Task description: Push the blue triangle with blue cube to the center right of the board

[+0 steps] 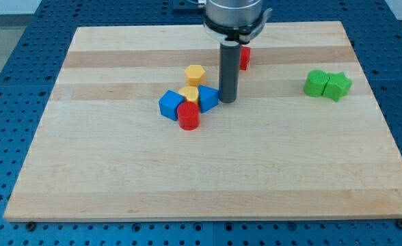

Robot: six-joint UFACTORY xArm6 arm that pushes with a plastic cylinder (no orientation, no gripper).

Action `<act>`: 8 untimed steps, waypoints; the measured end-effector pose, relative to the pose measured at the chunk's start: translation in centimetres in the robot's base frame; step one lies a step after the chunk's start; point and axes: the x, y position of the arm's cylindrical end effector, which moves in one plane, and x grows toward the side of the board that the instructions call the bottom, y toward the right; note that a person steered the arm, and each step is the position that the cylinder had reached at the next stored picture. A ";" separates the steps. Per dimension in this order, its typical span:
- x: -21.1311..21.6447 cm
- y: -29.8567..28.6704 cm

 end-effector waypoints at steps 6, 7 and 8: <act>-4.1 -5.2; -7.6 -7.8; -7.8 -12.9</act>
